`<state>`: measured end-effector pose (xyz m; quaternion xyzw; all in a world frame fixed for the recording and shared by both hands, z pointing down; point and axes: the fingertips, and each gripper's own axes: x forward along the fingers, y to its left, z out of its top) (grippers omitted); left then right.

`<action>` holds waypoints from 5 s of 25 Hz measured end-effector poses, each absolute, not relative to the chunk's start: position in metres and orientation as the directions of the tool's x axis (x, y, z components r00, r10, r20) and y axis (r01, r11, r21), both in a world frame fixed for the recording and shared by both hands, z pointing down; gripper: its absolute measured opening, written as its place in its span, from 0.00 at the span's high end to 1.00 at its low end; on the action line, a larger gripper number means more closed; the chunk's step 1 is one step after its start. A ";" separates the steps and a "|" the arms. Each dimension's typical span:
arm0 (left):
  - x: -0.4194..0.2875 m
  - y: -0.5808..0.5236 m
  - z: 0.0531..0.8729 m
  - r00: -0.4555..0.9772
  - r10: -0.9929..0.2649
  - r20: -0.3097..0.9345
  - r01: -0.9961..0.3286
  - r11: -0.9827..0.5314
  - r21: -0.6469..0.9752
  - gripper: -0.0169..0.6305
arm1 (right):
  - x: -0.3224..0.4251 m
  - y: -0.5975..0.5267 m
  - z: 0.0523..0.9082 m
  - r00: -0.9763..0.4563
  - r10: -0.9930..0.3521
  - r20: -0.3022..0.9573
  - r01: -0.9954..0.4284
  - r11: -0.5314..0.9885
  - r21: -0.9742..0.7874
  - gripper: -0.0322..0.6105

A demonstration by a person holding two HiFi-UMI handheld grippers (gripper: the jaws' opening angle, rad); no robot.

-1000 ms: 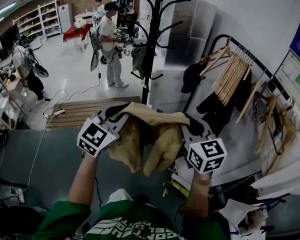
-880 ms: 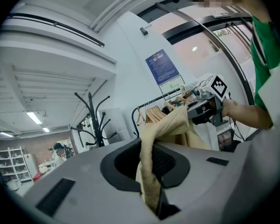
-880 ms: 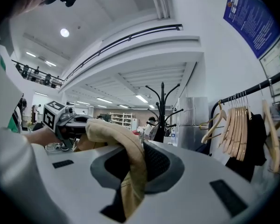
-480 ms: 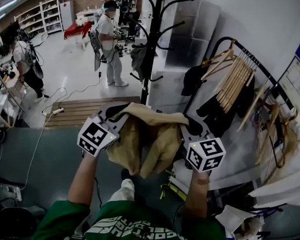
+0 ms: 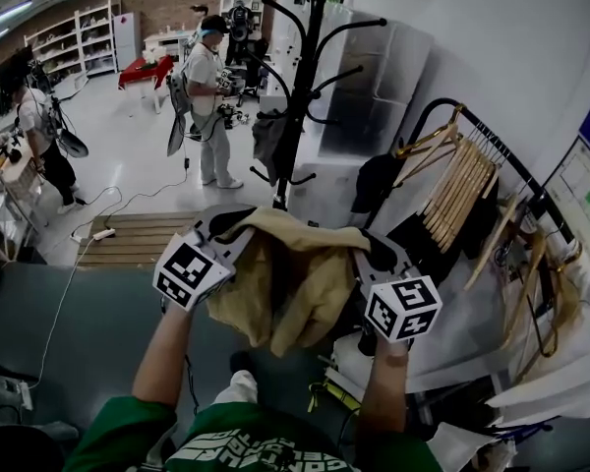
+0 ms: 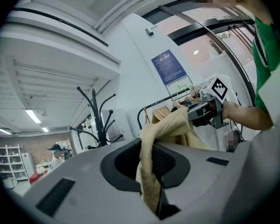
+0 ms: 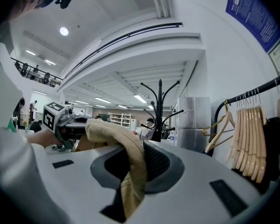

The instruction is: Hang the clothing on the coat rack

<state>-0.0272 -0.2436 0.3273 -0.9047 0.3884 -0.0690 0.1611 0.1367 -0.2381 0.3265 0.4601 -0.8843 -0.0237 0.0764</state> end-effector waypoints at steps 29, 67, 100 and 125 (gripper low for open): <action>-0.054 -0.415 0.206 0.746 -0.662 -0.075 -0.630 -0.664 -0.402 0.93 | 0.107 -0.401 0.195 -0.549 -0.836 -0.003 -0.808 0.529 0.260 0.86; -0.022 -0.540 0.256 0.920 -0.391 0.022 -0.382 -0.909 -0.167 0.93 | 0.074 -0.549 0.261 -0.622 -0.770 0.143 -0.774 0.632 0.038 0.85; 0.002 -0.477 0.300 0.877 -0.447 -0.175 -0.468 -0.878 -0.105 0.93 | 0.057 -0.503 0.296 -0.728 -0.685 0.014 -0.683 0.725 -0.089 0.84; -0.033 -0.460 0.291 0.723 -0.676 -0.142 -0.681 -0.662 -0.314 0.76 | 0.107 -0.479 0.288 -0.661 -0.749 -0.035 -0.749 0.662 -0.023 0.71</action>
